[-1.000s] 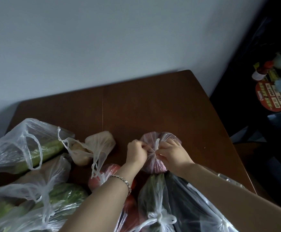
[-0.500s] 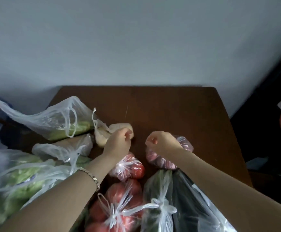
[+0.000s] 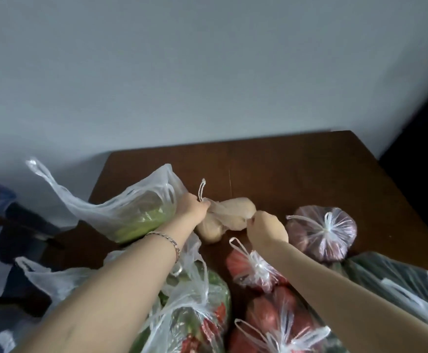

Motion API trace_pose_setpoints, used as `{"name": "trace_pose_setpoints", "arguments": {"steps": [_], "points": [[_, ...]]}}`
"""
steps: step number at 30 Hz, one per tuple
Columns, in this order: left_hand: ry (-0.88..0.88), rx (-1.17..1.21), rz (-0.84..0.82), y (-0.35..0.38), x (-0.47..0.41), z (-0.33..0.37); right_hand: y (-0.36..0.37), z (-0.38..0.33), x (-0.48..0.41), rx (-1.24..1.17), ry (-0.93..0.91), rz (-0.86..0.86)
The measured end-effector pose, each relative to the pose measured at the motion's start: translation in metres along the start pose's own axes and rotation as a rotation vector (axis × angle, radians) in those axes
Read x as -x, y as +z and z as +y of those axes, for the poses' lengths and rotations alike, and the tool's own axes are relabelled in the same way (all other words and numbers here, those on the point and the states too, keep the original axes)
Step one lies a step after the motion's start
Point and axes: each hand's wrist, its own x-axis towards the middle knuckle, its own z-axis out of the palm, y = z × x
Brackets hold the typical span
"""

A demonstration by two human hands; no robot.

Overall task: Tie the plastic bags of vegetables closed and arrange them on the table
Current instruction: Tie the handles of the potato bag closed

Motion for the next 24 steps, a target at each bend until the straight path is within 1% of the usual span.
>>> {"name": "trace_pose_setpoints", "arguments": {"steps": [3,5,7,10,13,15,17,19,22,24], "points": [[-0.053,0.120,-0.095,0.002,-0.006,0.002,-0.004,-0.007,0.008,-0.014,-0.004,-0.010],[-0.045,0.084,-0.141,0.005,-0.006,0.005,-0.009,-0.007,0.012,-0.071,-0.020,-0.042],[-0.011,0.074,-0.140,0.004,-0.001,0.008,-0.015,-0.006,0.016,-0.109,-0.063,-0.052],[0.040,0.082,-0.156,0.005,0.006,0.003,-0.023,-0.001,0.026,-0.209,-0.109,0.009],[0.156,0.088,-0.284,0.010,0.016,-0.002,-0.028,0.009,0.033,-0.227,-0.105,0.091],[0.211,0.073,-0.240,0.012,0.022,-0.004,-0.032,0.018,0.035,-0.225,-0.095,0.125],[0.200,0.063,-0.134,0.006,0.030,-0.005,-0.036,0.027,0.037,-0.273,-0.084,0.144],[0.180,0.078,-0.107,-0.003,0.039,-0.005,-0.039,0.034,0.036,-0.346,-0.062,0.151],[0.125,0.114,-0.119,-0.015,0.054,-0.004,-0.046,0.040,0.031,-0.525,0.010,0.152],[0.135,0.164,-0.095,-0.018,0.063,-0.002,-0.052,0.040,0.031,-0.689,0.026,0.133]]}}
